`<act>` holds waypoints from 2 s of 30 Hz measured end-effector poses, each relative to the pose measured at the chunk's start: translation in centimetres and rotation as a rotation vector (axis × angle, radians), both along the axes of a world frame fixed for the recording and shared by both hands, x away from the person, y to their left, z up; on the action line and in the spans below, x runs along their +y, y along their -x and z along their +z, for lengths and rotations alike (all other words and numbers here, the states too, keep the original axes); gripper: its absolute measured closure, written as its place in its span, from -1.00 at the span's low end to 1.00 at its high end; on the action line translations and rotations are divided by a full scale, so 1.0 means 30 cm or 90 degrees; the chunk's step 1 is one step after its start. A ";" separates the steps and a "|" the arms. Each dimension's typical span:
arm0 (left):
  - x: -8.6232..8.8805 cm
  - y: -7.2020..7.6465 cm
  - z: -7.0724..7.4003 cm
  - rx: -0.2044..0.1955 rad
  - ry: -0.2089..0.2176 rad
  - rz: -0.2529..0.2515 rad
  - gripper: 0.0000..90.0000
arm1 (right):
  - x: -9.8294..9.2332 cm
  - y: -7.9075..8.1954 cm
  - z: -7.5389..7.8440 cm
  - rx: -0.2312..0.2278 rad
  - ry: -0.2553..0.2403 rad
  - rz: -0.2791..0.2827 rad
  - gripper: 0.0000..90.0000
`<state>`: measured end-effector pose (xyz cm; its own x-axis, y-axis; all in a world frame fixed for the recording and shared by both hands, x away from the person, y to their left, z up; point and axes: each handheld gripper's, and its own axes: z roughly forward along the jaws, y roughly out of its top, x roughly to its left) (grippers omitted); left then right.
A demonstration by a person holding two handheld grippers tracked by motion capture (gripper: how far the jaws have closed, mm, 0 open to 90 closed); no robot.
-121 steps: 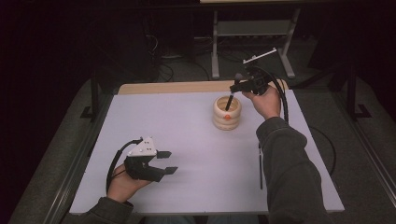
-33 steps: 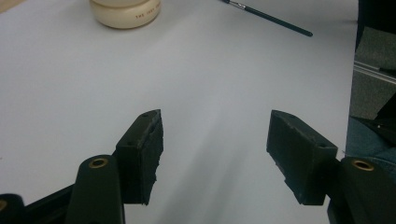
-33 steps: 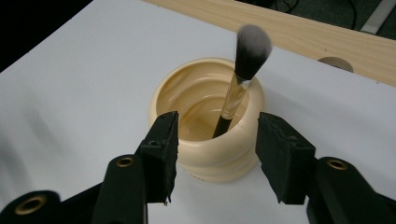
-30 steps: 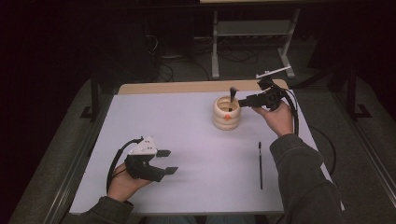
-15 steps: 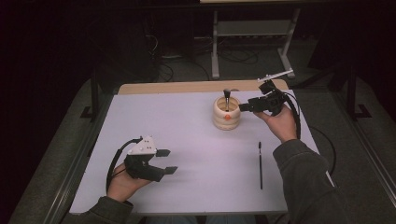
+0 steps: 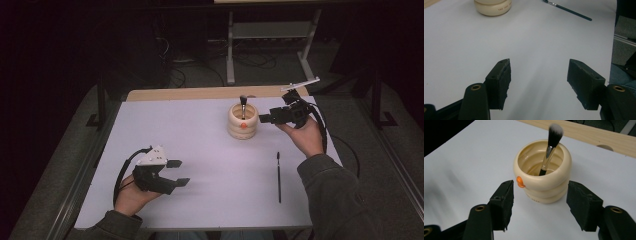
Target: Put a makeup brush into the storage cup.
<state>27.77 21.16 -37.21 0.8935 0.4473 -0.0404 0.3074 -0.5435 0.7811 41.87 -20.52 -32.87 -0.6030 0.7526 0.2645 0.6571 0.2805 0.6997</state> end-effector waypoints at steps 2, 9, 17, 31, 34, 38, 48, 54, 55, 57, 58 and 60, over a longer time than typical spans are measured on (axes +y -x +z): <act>0.000 0.000 0.000 0.000 -0.001 0.000 -0.22 | -0.005 0.006 -0.001 0.001 0.003 -0.002 -0.18; 0.000 0.002 0.001 -0.002 0.000 0.002 -0.22 | -0.016 0.025 -0.009 0.002 -0.001 -0.006 -0.18; -0.003 0.005 0.005 -0.002 -0.004 0.002 -0.22 | -0.030 0.050 -0.021 0.011 0.001 -0.011 -0.16; -0.011 0.008 0.006 -0.007 -0.008 0.001 -0.22 | -0.049 0.101 -0.022 0.012 0.004 -0.018 -0.12; -0.012 0.009 0.005 -0.007 -0.007 0.001 -0.22 | -0.051 0.111 -0.021 0.009 0.010 -0.016 -0.12; -0.020 0.014 0.008 -0.006 -0.007 0.001 -0.22 | -0.055 0.138 -0.026 0.009 0.014 -0.016 -0.11; -0.018 0.013 0.005 -0.008 -0.004 0.004 -0.22 | -0.059 0.165 -0.044 0.017 0.019 -0.021 -0.09; -0.016 0.012 0.005 -0.008 -0.007 0.003 -0.22 | -0.059 0.179 -0.053 0.024 0.027 -0.025 -0.08; -0.015 0.011 0.005 -0.008 -0.007 0.002 -0.22 | -0.059 0.181 -0.054 0.024 0.028 -0.026 -0.07; -0.015 0.012 0.005 -0.009 -0.006 0.003 -0.22 | -0.060 0.186 -0.056 0.027 0.028 -0.029 -0.07; -0.014 0.012 0.006 -0.008 -0.006 0.003 -0.22 | -0.062 0.189 -0.056 0.026 0.029 -0.028 -0.07; -0.014 0.012 0.006 -0.008 -0.006 0.003 -0.22 | -0.063 0.191 -0.058 0.025 0.030 -0.030 -0.07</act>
<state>27.42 20.73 -37.04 0.8918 0.4517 -0.0242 0.2996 -0.5497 0.7798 36.14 -22.41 -34.60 -0.5570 0.7915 0.2516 0.6970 0.2807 0.6598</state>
